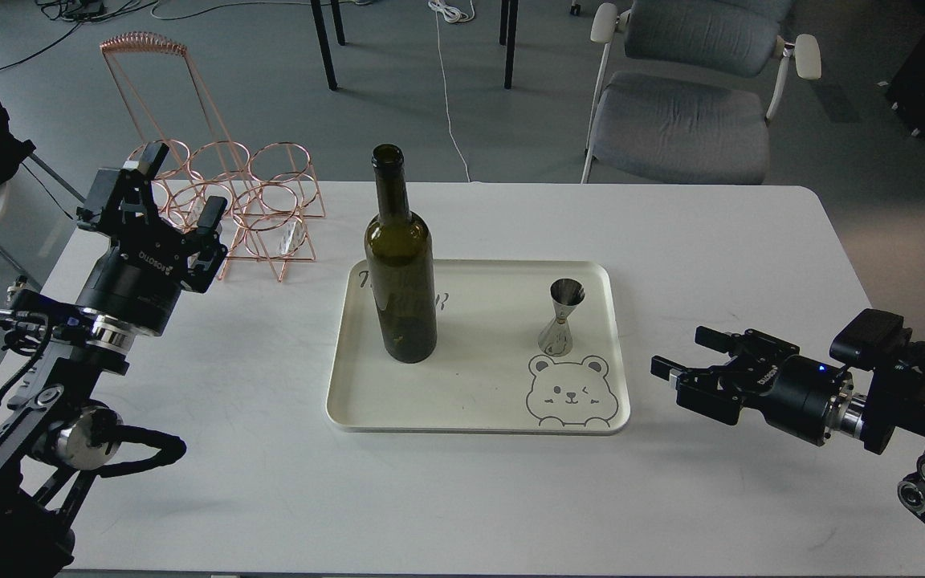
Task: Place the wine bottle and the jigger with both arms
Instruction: 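Move the right gripper toward the metal jigger on the tray, then grasp the metal jigger with the right gripper and lift it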
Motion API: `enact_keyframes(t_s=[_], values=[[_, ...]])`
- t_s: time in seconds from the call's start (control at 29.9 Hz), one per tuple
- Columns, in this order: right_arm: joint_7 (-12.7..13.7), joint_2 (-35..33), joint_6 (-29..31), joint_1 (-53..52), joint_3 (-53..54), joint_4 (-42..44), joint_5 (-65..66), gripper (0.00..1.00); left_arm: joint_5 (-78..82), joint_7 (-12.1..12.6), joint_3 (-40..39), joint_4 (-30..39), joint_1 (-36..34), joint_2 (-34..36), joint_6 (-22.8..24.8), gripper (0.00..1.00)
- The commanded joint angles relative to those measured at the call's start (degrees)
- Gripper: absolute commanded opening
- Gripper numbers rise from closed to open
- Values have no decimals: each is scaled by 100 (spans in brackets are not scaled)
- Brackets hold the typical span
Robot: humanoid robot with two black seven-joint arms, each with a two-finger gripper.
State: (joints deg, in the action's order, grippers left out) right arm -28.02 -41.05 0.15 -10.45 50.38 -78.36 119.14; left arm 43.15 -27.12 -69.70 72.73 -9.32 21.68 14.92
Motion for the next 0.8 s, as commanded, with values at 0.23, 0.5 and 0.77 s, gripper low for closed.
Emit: enact_keyframes(t_s=[0.23,0.5,0.77], values=[[2,1380,-1306,-879,-643,1401,586,97,10,-4,1,40,1,20,2,98],[2,2189,-1377,-1389,-916,2210,586,97,10,-13,-8,110,1,20,2,98],[2,2506,-1491,-1600,-1065,2659,586,90,10,-13,-8,154,1,29,2,98]])
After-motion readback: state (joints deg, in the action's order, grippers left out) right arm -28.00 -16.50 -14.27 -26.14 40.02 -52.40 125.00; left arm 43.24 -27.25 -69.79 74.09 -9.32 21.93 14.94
